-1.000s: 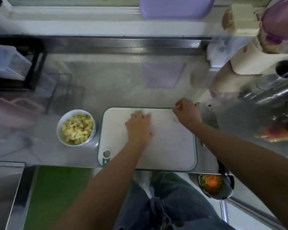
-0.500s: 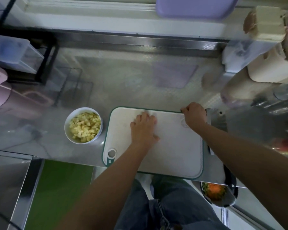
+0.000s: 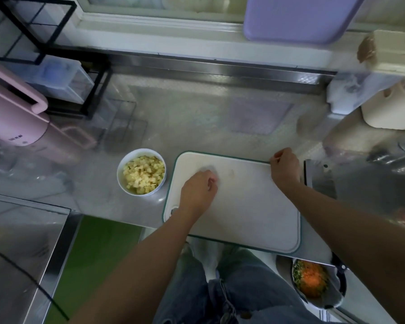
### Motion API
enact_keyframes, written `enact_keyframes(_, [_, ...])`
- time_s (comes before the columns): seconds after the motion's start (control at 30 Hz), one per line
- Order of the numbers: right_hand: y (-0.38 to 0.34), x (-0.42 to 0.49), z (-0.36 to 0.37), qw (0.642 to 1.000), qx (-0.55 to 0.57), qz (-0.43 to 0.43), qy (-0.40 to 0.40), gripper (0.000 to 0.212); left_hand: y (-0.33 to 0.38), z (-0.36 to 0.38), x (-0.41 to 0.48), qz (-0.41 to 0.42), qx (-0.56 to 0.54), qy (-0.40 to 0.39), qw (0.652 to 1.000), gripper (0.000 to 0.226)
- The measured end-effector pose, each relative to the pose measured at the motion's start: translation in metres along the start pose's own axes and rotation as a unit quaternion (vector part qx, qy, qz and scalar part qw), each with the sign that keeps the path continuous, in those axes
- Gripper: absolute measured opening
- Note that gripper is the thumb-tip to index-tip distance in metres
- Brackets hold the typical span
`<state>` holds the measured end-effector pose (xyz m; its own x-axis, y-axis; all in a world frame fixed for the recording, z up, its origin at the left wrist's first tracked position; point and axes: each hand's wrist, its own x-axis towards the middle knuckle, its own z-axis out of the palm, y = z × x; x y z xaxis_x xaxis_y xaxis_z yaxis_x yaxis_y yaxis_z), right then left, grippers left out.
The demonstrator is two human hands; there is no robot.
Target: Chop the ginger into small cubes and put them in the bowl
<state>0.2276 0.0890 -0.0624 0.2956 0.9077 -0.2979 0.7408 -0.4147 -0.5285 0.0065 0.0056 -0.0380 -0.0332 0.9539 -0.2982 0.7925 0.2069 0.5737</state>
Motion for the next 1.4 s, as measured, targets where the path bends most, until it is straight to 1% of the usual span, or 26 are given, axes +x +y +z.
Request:
enact_keyframes(0.1, [0.001,-0.003,0.001,1.0,-0.016,-0.007,-0.005,0.024,-0.006,0.002,-0.001,-0.02,0.02,-0.031,0.999,0.019])
enact_keyframes(0.23, [0.003,0.0,0.001,0.999,-0.026,-0.014,-0.016,0.025,-0.009,0.004,0.004,-0.046,-0.008,-0.057,0.997,0.026])
enact_keyframes(0.4, [0.003,0.01,-0.002,0.999,-0.019,0.003,-0.039,0.024,-0.008,0.006,0.011,-0.083,-0.004,-0.06,0.995,0.03])
enact_keyframes(0.53, [0.009,0.019,-0.005,0.998,0.0,0.008,-0.07,0.024,-0.008,0.005,0.019,-0.105,-0.002,-0.084,0.991,0.036])
enact_keyframes(0.73, [0.011,0.028,-0.011,0.994,0.021,0.021,-0.107,0.015,-0.009,0.005,0.023,-0.102,0.004,-0.086,0.991,0.04])
enact_keyframes(0.87, [0.014,0.029,-0.011,0.992,0.053,0.031,-0.113,0.015,-0.008,0.004,0.024,-0.108,0.004,-0.09,0.99,0.041])
enact_keyframes(1.07, [0.013,0.035,-0.011,0.99,0.041,0.028,-0.134,0.013,-0.006,0.004,0.024,-0.12,0.005,-0.091,0.989,0.043])
enact_keyframes(1.13, [0.015,0.036,-0.01,0.99,0.036,0.026,-0.134,0.013,-0.007,0.005,0.025,-0.121,0.004,-0.089,0.989,0.043])
enact_keyframes(1.23, [0.019,0.031,-0.004,0.993,0.042,0.019,-0.104,0.011,-0.007,0.007,0.025,-0.126,0.006,-0.086,0.988,0.043])
enact_keyframes(1.33, [0.017,0.021,-0.005,0.99,0.115,0.03,-0.069,0.01,-0.008,0.006,0.024,-0.125,-0.006,-0.081,0.989,0.041])
enact_keyframes(1.4, [0.01,0.01,-0.002,0.985,0.155,0.033,-0.066,0.014,-0.008,0.008,0.021,-0.113,-0.01,-0.072,0.991,0.036])
